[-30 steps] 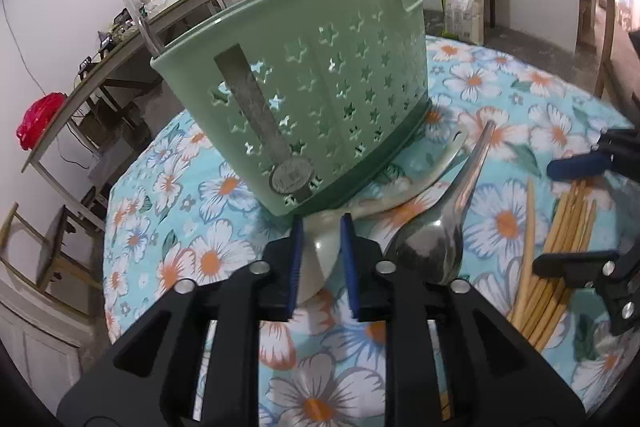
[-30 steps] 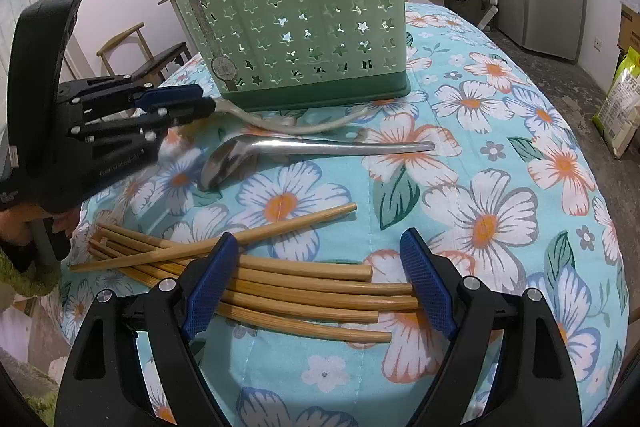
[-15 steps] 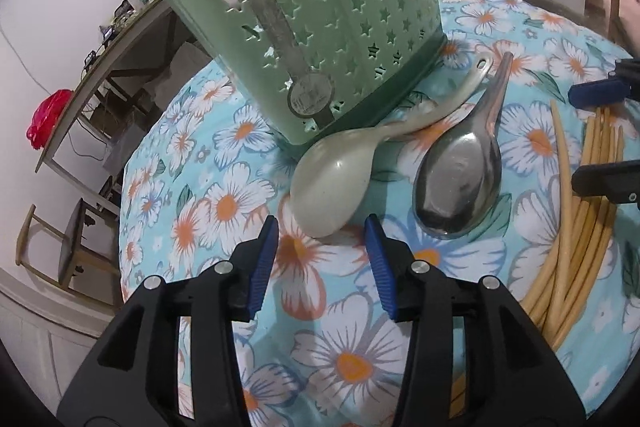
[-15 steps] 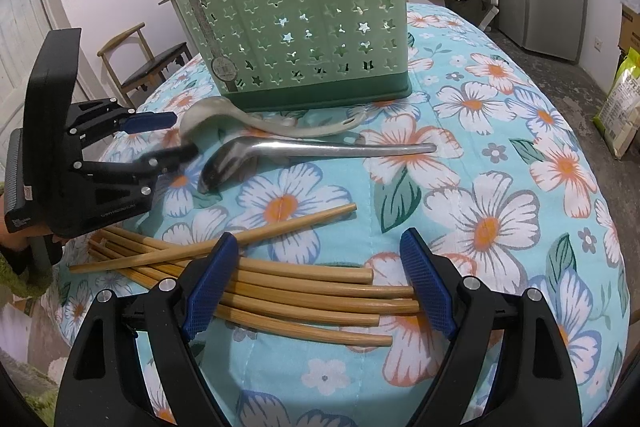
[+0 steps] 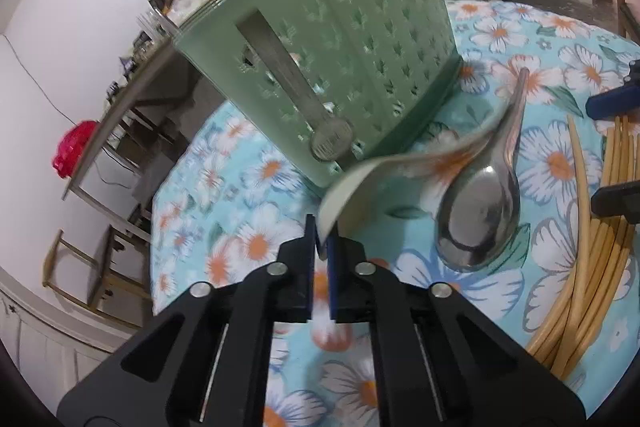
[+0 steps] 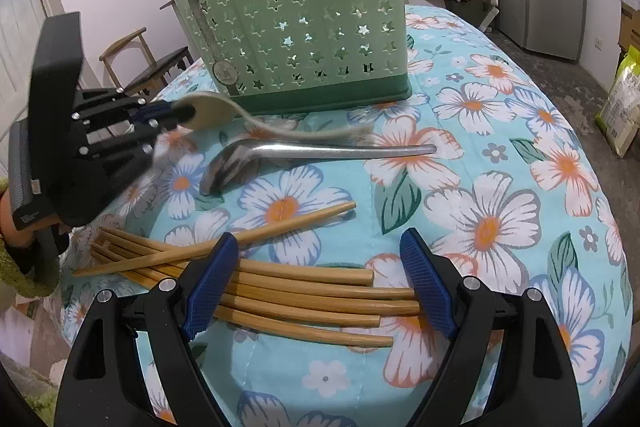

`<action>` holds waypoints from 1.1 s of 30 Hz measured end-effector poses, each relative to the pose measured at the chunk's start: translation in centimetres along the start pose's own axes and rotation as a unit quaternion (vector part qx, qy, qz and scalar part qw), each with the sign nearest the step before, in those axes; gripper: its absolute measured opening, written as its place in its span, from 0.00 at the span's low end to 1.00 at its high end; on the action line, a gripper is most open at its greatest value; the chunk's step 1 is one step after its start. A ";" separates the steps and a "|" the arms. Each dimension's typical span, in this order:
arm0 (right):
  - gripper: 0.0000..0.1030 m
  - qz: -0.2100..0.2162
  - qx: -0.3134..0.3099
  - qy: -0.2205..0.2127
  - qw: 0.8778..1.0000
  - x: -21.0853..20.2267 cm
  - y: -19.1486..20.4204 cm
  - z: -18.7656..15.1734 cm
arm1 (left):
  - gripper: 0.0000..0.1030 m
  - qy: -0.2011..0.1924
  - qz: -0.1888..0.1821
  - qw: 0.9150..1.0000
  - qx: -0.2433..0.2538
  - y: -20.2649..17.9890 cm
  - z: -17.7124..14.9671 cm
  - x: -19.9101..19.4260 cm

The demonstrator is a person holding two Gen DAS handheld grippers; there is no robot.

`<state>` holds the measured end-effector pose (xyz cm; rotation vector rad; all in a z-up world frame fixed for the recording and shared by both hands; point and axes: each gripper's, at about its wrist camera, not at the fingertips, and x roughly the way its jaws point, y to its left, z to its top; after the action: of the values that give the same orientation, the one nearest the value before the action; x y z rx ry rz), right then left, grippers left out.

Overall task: Organize utensils
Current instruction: 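Grasp the white ceramic spoon with the left gripper while the right holds the chopsticks, then lift the ceramic spoon with the left gripper while the right gripper grasps the metal spoon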

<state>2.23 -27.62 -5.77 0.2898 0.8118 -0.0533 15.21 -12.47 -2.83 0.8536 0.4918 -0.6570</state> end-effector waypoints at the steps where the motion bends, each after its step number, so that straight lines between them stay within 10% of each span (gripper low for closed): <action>1: 0.79 0.001 0.001 -0.001 1.000 0.0 0.0 0.0 | 0.02 -0.005 0.002 1.000 0.000 0.1 0.1 -0.3; 12: 0.79 0.006 0.003 -0.003 1.000 -0.3 -0.7 -0.2 | 0.02 -0.011 -0.011 0.999 -0.034 0.8 0.0 -4.2; 22: 0.79 0.002 -0.006 -0.005 1.000 -0.2 -0.4 -0.6 | 0.02 0.067 -0.082 0.983 -0.151 2.7 -4.2 -3.9; 33: 0.79 -0.006 -0.010 -0.010 1.000 -0.3 0.0 -0.7 | 0.06 0.038 -0.088 0.975 -0.203 2.7 -5.3 -2.6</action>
<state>1.49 -27.41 -6.01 0.2662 0.7931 -0.0590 14.54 -6.03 -2.76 0.4529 0.7465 -0.6569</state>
